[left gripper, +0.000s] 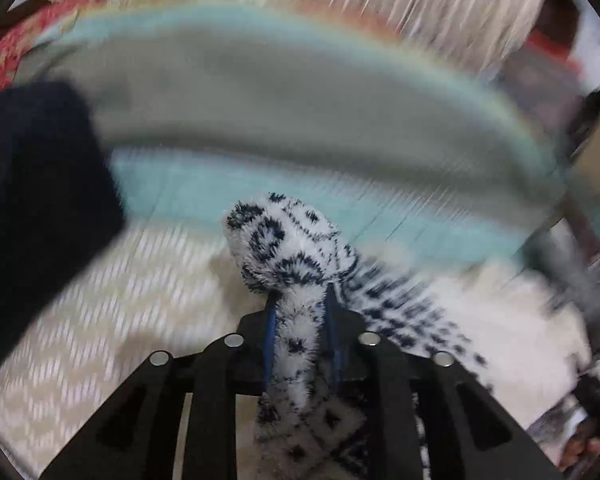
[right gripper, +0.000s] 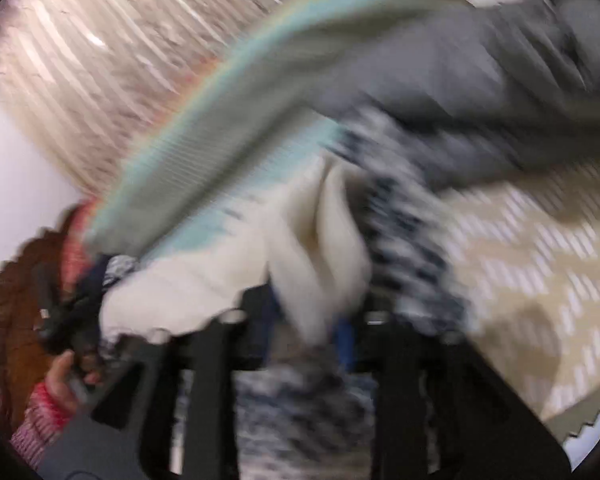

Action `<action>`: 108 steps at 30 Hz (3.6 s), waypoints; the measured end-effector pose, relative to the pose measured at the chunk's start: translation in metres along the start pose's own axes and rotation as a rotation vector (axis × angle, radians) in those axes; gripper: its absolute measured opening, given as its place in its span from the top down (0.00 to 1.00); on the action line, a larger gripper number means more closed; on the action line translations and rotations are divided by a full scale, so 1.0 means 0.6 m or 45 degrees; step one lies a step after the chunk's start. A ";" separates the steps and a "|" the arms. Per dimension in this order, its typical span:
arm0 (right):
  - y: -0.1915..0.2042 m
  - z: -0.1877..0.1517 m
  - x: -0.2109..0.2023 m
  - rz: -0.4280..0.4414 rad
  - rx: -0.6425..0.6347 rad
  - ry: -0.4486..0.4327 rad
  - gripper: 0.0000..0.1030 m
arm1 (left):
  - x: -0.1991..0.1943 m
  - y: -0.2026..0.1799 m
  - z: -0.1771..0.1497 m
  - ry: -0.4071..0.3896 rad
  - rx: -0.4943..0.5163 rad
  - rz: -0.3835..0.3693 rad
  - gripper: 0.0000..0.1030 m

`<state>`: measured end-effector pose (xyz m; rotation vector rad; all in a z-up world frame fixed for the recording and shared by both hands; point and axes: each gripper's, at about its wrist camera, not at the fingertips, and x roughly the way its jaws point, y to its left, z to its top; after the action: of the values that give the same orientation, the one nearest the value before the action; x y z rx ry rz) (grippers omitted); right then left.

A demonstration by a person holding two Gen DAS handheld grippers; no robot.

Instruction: Fold large clothes

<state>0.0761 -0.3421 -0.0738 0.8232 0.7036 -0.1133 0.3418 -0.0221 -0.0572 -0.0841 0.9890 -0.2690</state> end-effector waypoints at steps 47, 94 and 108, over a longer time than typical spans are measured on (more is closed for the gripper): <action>0.031 -0.254 -0.282 -0.062 -0.388 0.243 0.33 | -0.262 0.136 -0.453 0.254 -0.177 -0.360 0.24; -0.037 -0.104 -0.394 0.405 -0.053 0.184 0.92 | -0.348 0.149 -0.333 0.309 -0.671 -0.886 0.90; 0.036 0.207 -0.088 0.194 0.014 0.117 0.79 | -0.127 0.142 -0.022 0.371 -0.888 -0.744 0.85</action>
<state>0.1091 -0.4236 0.0308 0.8941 0.7243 0.0584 0.3069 0.0805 -0.0191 -1.0031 1.3007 -0.4665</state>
